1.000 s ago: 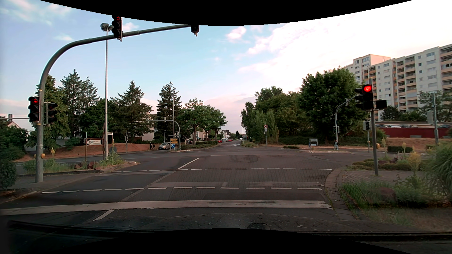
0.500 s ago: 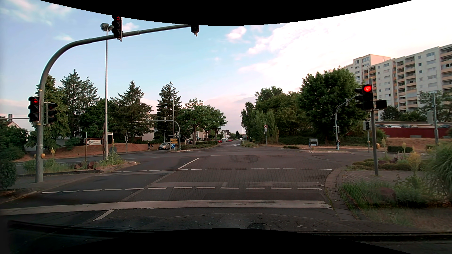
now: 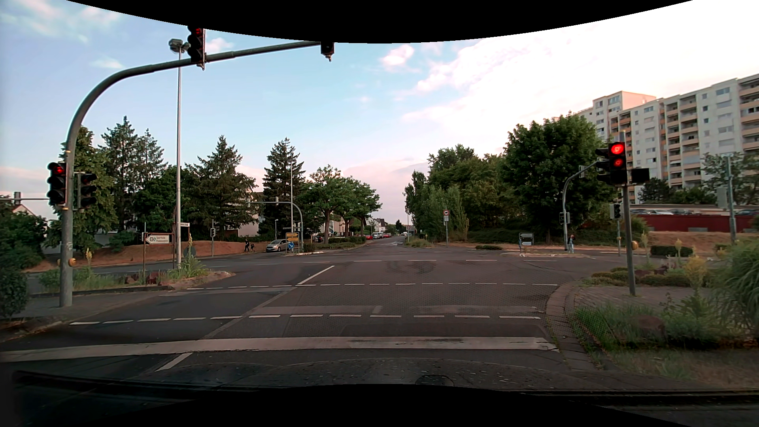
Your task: Follow the waypoints while adhering to traffic rules and regulations
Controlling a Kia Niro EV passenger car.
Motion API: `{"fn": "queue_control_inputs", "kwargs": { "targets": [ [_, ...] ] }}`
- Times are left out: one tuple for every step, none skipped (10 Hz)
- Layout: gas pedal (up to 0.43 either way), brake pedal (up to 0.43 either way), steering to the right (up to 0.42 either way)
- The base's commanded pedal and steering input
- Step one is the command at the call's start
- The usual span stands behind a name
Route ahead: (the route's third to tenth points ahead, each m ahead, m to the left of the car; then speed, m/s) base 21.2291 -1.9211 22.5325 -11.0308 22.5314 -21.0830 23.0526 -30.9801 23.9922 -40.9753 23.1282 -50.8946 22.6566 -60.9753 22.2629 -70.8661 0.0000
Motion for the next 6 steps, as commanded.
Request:
{"fn": "queue_control_inputs", "kwargs": {
  "targets": [
    [0.0, 0.268, 0.044],
    [0.0, 0.274, 0.044],
    [0.0, 0.287, 0.044],
    [0.0, 0.274, 0.044],
    [0.0, 0.238, 0.044],
    [0.0, 0.177, 0.044]
  ]
}}
